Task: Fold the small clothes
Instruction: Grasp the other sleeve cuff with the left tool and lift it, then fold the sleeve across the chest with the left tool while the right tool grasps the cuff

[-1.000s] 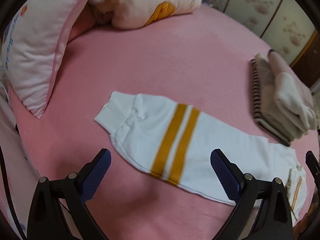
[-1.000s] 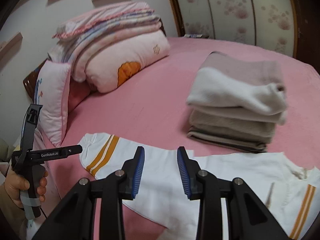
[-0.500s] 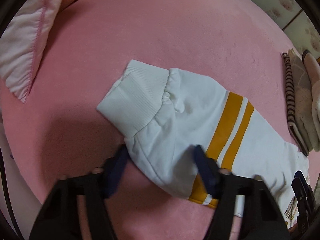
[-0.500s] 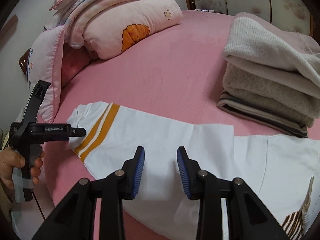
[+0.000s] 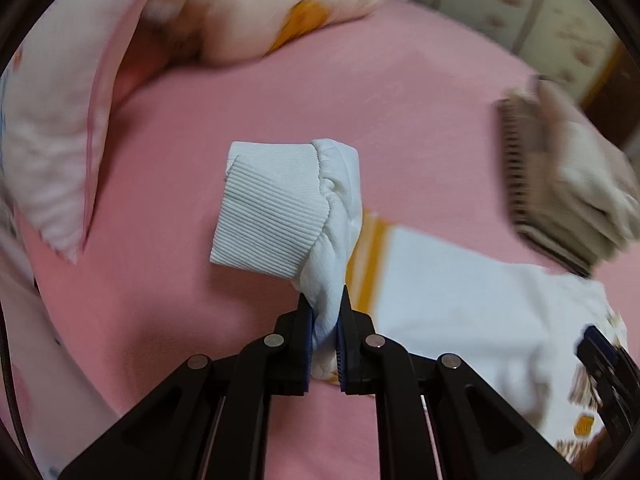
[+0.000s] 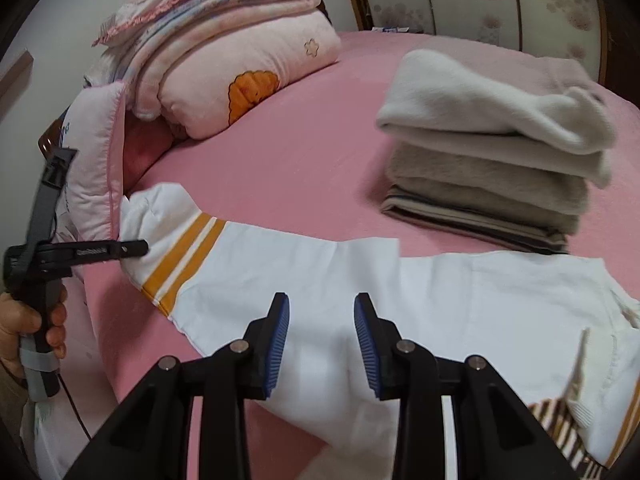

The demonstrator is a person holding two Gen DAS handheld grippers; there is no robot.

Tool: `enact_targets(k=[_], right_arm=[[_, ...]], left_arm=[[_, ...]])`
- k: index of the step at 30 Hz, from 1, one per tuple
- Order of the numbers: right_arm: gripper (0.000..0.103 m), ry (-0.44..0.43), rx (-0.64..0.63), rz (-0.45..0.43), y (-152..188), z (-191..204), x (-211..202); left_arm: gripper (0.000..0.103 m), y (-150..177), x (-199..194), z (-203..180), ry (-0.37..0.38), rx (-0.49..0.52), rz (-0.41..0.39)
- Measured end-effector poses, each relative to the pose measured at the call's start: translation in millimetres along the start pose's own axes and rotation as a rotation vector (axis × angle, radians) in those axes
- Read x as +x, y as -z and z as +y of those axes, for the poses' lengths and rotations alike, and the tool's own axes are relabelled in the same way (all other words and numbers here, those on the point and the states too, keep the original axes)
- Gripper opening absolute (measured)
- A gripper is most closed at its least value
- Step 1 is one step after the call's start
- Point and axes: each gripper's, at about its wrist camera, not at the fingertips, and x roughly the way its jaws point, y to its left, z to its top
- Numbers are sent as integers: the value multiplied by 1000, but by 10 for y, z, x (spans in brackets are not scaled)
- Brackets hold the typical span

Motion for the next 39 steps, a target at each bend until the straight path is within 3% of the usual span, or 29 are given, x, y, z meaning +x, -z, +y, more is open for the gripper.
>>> enact_targets(k=[6,9,12,18,21,25,31,37,39], right_arm=[[34,57,30,-62,238,-369,-580],[34,95,54,-85,403,-576,-844],[34,136,71,-99,581,-761,-1070],[34,213,111,-86,948,-1124,-1335],[34,242,145,-60,1128,-1344,-1398],[34,264,196,-38,1296,-1585,-1466],[34,237,250,-27,1435,-1773,-1546],[35,95,300,8,1437,-1724,-1422],[44,41,322,27,1437,-1695,-1349]], left_arm=[[8,171,-745,-1025,126,167,-113],[8,318,-886,-1554,206,225,-120],[8,592,-894,-2016,271,269,-114],[11,1331,-636,-2926,272,417,-103],[32,1685,-459,-3173,244,484,-89],[45,2045,-439,-3347,257,523,-88],[55,2334,-582,-3151,347,508,-89],[60,2461,-595,-2738,317,433,-86],[60,2464,-598,-2559,294,398,-86]])
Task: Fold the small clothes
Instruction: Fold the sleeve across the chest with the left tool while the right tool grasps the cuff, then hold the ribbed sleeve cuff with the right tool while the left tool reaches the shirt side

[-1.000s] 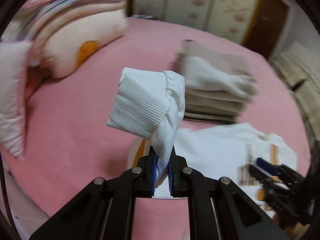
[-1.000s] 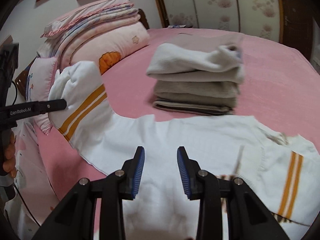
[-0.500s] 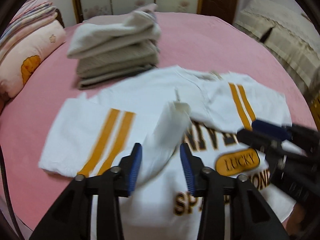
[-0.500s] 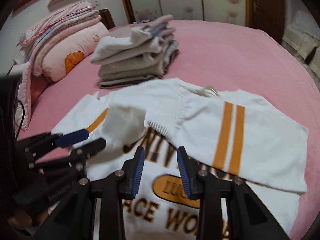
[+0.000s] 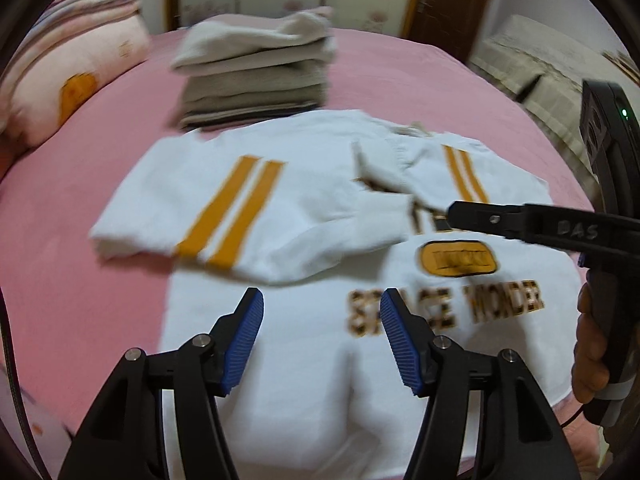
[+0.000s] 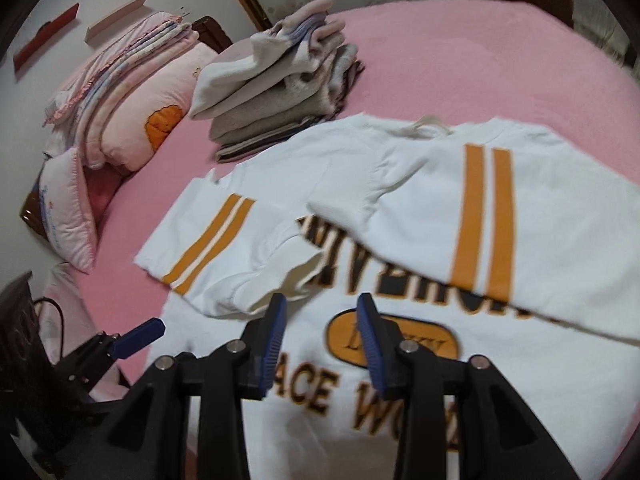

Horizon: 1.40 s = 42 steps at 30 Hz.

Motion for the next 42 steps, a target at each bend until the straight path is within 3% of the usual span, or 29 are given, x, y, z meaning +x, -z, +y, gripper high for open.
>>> enact_targets(k=[2,4,13,15,17,19,23,28,33,38,42], right_arm=[[56,-51,33,17,14,34,79],[60,-85,58,30,16,64,155],[61,-123,203,97,-83,-2,643],[54,-125,207,102,-79,-3,701],[26,-133,182,113,-86,35,742],[14,-105,123,121,-90,125,763],[9,-77,-19,55,-151,349,548],[9,-62,-221,-147,-451,726,-86],[8,-10,-283,-327,-760,791,-676],[9,114,-240,-420,-855,391,-1060],[9,226,-162,-397,-798,-132,-1038]], left_arm=[[60,57,-32,171,-16,-42,-1],[60,97,-36,307,-30,-73,2],[60,127,63,644,-42,-149,4],[60,120,89,655,-41,-152,2],[60,116,118,659,-41,-153,3],[60,114,156,664,-41,-152,5],[60,98,185,645,-42,-147,2],[60,26,208,611,-35,-161,-14],[64,-62,244,543,-32,-165,-35],[64,-165,330,467,-36,-164,-44],[64,-233,409,457,-64,-177,-41]])
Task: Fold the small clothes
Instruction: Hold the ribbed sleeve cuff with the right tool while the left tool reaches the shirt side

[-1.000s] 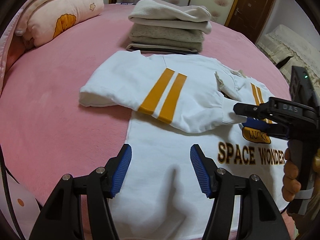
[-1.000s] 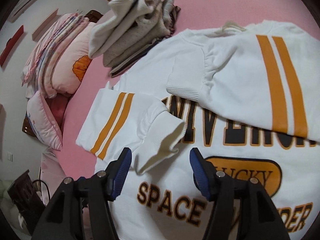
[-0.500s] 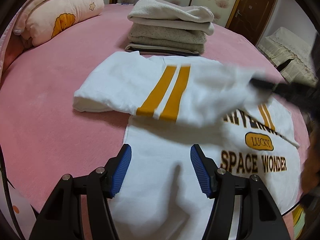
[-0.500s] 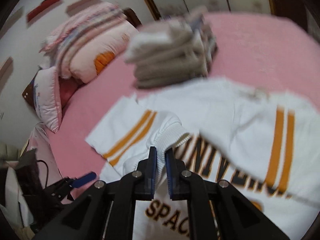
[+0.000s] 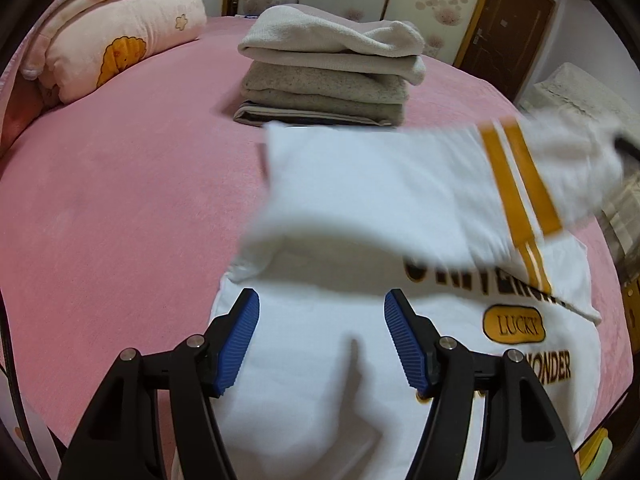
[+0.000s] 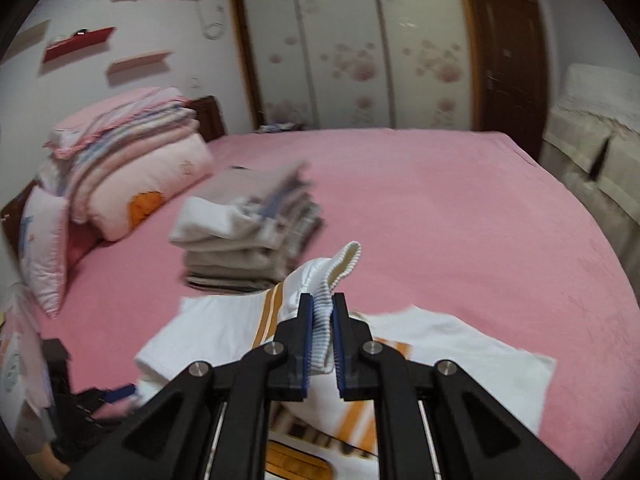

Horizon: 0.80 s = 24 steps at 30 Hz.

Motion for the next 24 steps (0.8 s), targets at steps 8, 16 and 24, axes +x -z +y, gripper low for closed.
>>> enact_targets(k=[8,16,24], right_arm=[[9,147,83,182,608,-687,667],[9,211,148,242,900,-961,966],[9,211,139,158,811,-921,822]], left_arm=[[64,-102,140,63,-80,-39,24],[64,-287,84,338,-66,-103,23],[71,-1012,420,582,42,-159,52]])
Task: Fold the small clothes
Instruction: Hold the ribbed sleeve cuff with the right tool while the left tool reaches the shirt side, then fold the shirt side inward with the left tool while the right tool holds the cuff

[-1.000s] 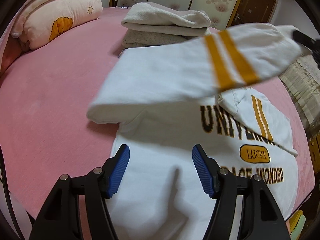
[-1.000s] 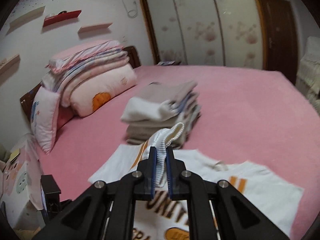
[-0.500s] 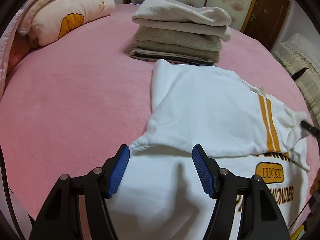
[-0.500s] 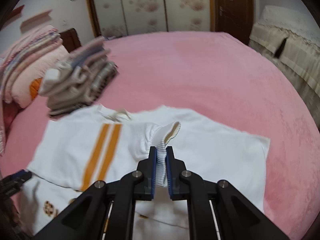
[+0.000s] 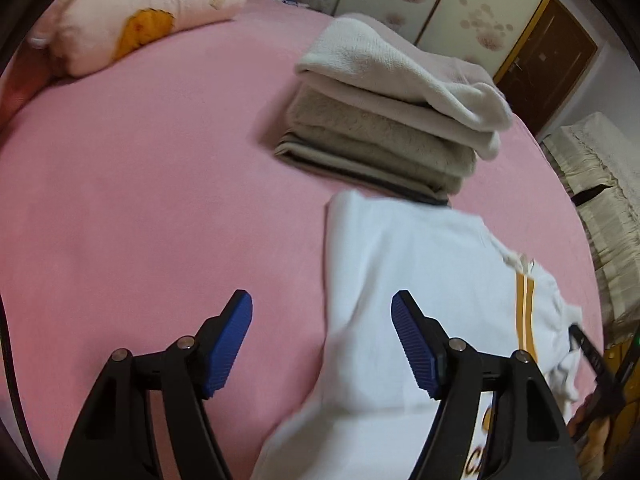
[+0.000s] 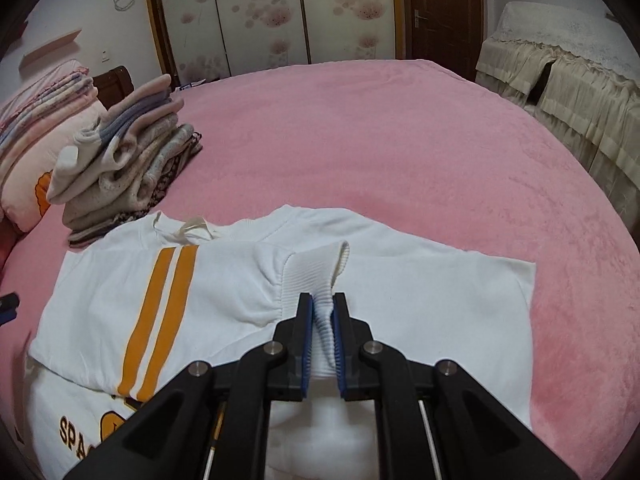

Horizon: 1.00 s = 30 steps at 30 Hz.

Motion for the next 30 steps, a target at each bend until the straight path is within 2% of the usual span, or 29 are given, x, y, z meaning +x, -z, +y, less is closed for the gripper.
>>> enact_targets(k=[3,5,8,10,13,18,20,25,26,28,30], right_arm=[[9,-12,19,19,17,-45,50],[9,-22,24,30,51,-60,67],[9,-25,21,36,97,-46,62],[9,-28,23,41,118,-38,59],[9,-33,31,45,141,-35,44],[9,-53,45,29,158,6,-45],[9,-58,48,19,161,14,-68],[10,-39,63,63,211,-19,69],[10,-43,71,63,211,-29,58],[11,-50,76,62,202,-31,15],[13,-61,80,72,197,-27,-15]], left_arm=[[71,-255,361,-59,59,17,65],[65,-347,581,-89,79,22,115],[44,-438,882,-132,81,35,179],[12,-472,1008,-189,70,73,191],[6,-501,1054,-241,54,118,184],[5,-608,1046,-292,59,223,170],[4,-685,1065,-214,77,221,171],[8,-724,1095,-83,29,200,150],[11,-696,1046,-96,10,197,144],[40,-609,907,-154,-18,208,125],[54,-490,707,-237,-48,240,87]])
